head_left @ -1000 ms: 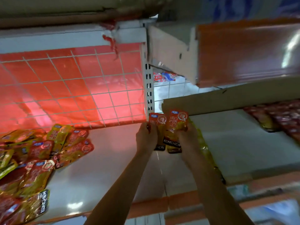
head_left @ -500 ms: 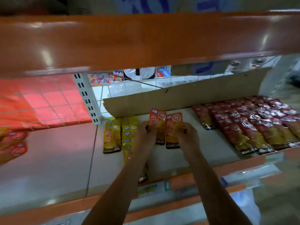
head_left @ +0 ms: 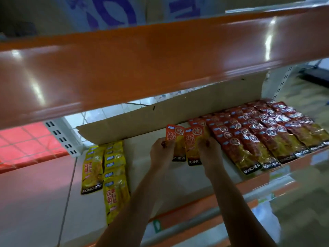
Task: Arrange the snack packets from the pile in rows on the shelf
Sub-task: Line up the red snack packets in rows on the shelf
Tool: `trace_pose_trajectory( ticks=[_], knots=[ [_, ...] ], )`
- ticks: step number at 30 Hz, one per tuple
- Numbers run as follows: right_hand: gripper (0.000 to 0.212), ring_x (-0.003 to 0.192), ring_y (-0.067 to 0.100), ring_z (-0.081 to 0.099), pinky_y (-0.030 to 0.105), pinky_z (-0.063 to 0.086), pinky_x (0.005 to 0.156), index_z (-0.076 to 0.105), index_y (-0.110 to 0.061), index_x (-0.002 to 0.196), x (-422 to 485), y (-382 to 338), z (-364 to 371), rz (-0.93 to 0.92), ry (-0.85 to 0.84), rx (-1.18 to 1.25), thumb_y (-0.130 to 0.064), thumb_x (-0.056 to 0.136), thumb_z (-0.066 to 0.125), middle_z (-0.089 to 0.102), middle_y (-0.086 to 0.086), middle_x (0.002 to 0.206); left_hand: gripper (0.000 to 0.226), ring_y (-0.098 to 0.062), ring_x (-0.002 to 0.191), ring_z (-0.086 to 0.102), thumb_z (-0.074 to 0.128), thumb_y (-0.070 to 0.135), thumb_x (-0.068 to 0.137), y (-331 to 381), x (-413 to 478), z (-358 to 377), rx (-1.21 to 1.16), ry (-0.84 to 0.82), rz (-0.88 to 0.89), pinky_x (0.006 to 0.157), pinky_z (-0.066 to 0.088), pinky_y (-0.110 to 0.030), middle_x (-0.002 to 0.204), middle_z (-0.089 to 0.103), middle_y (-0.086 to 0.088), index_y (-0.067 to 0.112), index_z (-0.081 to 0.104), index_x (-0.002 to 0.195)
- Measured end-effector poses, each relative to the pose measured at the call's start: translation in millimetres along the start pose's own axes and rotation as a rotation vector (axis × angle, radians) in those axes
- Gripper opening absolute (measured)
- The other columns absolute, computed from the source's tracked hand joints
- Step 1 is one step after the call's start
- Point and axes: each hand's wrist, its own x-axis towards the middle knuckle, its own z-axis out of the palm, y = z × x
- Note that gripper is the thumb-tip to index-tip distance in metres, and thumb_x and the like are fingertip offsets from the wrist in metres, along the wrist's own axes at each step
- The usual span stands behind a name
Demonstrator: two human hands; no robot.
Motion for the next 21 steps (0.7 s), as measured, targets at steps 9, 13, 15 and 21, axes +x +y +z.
trace_pose_trajectory(
  ticks=[9, 13, 15, 21],
  knots=[
    [0.019, 0.052, 0.010, 0.041, 0.023, 0.029, 0.048, 0.057, -0.011, 0.101, 45.9, 9.6, -42.1, -0.055, 0.158, -0.092, -0.025, 0.097, 0.044, 0.050, -0.001, 0.066, 0.024, 0.001, 0.081, 0.060, 0.061, 0.031, 0.087, 13.6, 14.9, 53.7, -0.071, -0.065, -0.042, 0.062, 0.047, -0.017, 0.094, 0.064, 0.014, 0.030, 0.055, 0.110],
    [0.030, 0.061, 0.011, 0.049, 0.025, 0.034, 0.052, 0.055, -0.013, 0.123, 66.1, 9.6, -59.5, -0.042, 0.126, -0.131, -0.021, 0.096, 0.044, 0.057, -0.001, 0.079, 0.047, 0.005, 0.072, 0.061, 0.066, 0.034, 0.085, 19.0, 7.9, 76.2, -0.045, -0.111, -0.028, 0.047, 0.040, -0.006, 0.083, 0.059, 0.020, 0.030, 0.047, 0.128],
    [0.033, 0.071, 0.017, 0.054, 0.027, 0.038, 0.059, 0.052, -0.013, 0.127, 76.7, 8.4, -68.5, -0.052, 0.100, -0.142, -0.018, 0.095, 0.043, 0.062, 0.004, 0.091, 0.053, 0.007, 0.072, 0.059, 0.067, 0.032, 0.086, 19.6, 3.9, 87.4, -0.024, -0.105, -0.010, 0.047, 0.040, -0.005, 0.084, 0.057, 0.021, 0.029, 0.043, 0.133],
    [0.023, 0.057, 0.012, 0.046, 0.025, 0.033, 0.052, 0.059, -0.010, 0.112, 102.4, 10.4, -89.2, -0.124, 0.039, -0.151, -0.014, 0.094, 0.045, 0.054, -0.001, 0.070, 0.045, 0.007, 0.078, 0.062, 0.064, 0.030, 0.090, 21.3, -9.1, 111.0, 0.078, -0.007, 0.114, 0.067, 0.050, -0.010, 0.106, 0.068, 0.003, 0.024, 0.048, 0.132]
  ],
)
